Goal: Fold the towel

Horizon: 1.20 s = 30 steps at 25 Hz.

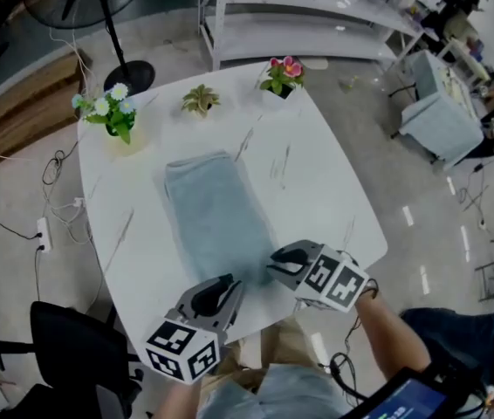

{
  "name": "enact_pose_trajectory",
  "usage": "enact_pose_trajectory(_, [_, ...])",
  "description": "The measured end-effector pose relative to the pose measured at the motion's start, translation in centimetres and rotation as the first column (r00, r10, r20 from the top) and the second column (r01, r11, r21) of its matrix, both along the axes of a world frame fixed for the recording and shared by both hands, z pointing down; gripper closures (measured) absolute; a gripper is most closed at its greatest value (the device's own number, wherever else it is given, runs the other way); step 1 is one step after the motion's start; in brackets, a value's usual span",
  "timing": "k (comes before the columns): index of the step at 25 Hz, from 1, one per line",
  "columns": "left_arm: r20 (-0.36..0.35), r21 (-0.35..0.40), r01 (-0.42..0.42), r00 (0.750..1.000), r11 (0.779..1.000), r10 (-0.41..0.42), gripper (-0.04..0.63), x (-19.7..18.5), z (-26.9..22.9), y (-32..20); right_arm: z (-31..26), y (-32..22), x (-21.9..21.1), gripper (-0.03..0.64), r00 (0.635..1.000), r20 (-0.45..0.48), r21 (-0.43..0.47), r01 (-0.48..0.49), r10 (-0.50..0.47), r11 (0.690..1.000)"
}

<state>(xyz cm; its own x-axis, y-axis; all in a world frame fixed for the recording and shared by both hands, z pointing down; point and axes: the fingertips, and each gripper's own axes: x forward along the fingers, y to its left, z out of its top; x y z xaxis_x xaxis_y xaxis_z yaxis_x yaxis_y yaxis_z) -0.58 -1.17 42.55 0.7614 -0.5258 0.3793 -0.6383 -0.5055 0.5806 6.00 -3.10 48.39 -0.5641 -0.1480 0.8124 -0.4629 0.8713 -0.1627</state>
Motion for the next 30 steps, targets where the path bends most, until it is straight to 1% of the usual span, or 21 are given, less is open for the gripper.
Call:
enact_pose_trajectory(2, [-0.002, -0.004, -0.033, 0.999, 0.999, 0.033, 0.52, 1.8, -0.1, -0.5, -4.4, -3.7, -0.1, 0.541, 0.998, 0.057, 0.07, -0.017, 0.013, 0.997])
enact_pose_trajectory(3, [-0.004, -0.006, -0.051, 0.999, 0.999, 0.051, 0.518, 2.7, -0.1, -0.8, -6.3, -5.9, 0.0, 0.541, 0.998, 0.063, 0.121, -0.021, 0.013, 0.992])
enact_pose_trajectory(5, [0.001, -0.008, -0.087, 0.996, 0.996, 0.087, 0.518, 4.6, 0.0, -1.5, -8.8, -10.6, 0.2, 0.541, 0.999, 0.033, 0.24, -0.007, -0.001, 0.971])
enact_pose_trajectory(7, [0.021, -0.023, -0.129, 0.991, 0.991, 0.13, 0.518, 6.3, 0.7, -2.2, -9.6, -15.3, -0.2, 0.541, 0.999, -0.013, 0.339, 0.036, -0.034, 0.94])
enact_pose_trajectory(9, [0.044, -0.062, -0.188, 0.981, 0.98, 0.191, 0.518, 8.0, 1.8, -2.4, -8.7, -18.8, -1.4, 0.541, 0.995, -0.053, 0.385, 0.103, -0.089, 0.917])
enact_pose_trajectory(11, [0.064, -0.105, -0.235, 0.968, 0.966, 0.243, 0.518, 9.3, 3.3, -2.3, -6.7, -21.1, -2.6, 0.541, 0.984, -0.091, 0.383, 0.178, -0.155, 0.907])
enact_pose_trajectory(12, [0.07, -0.122, -0.245, 0.965, 0.962, 0.254, 0.518, 9.7, 4.1, -2.3, -5.5, -21.7, -3.2, 0.541, 0.975, -0.109, 0.369, 0.218, -0.191, 0.904])
enact_pose_trajectory(15, [0.069, -0.168, -0.252, 0.961, 0.953, 0.266, 0.521, 9.9, 5.5, -2.7, -2.6, -22.6, -4.8, 0.534, 0.944, -0.146, 0.331, 0.327, -0.295, 0.885])
enact_pose_trajectory(17, [0.059, -0.197, -0.255, 0.961, 0.947, 0.271, 0.532, 9.9, 5.9, -2.9, -1.2, -23.2, -5.6, 0.534, 0.931, -0.156, 0.32, 0.365, -0.331, 0.874])
enact_pose_trajectory(18, [0.051, -0.21, -0.259, 0.96, 0.943, 0.275, 0.534, 9.9, 6.0, -2.9, -0.7, -23.8, -5.9, 0.534, 0.93, -0.153, 0.315, 0.367, -0.335, 0.875])
enact_pose_trajectory(20, [0.045, -0.228, -0.275, 0.955, 0.934, 0.292, 0.538, 10.1, 6.1, -2.8, -0.2, -25.0, -6.3, 0.537, 0.937, -0.132, 0.304, 0.348, -0.323, 0.887])
enact_pose_trajectory(23, [0.057, -0.237, -0.299, 0.946, 0.924, 0.32, 0.538, 10.3, 6.3, -2.6, 0.4, -26.8, -6.8, 0.537, 0.941, -0.118, 0.283, 0.338, -0.317, 0.898])
enact_pose_trajectory(27, [0.052, -0.245, -0.3, 0.945, 0.922, 0.322, 0.543, 10.5, 6.4, -2.6, 2.0, -27.9, -7.4, 0.537, 0.944, -0.098, 0.219, 0.328, -0.314, 0.919])
enact_pose_trajectory(30, [0.041, -0.252, -0.293, 0.949, 0.922, 0.313, 0.549, 10.3, 6.5, -2.8, 3.4, -28.3, -7.7, 0.538, 0.951, -0.111, 0.187, 0.306, -0.289, 0.933])
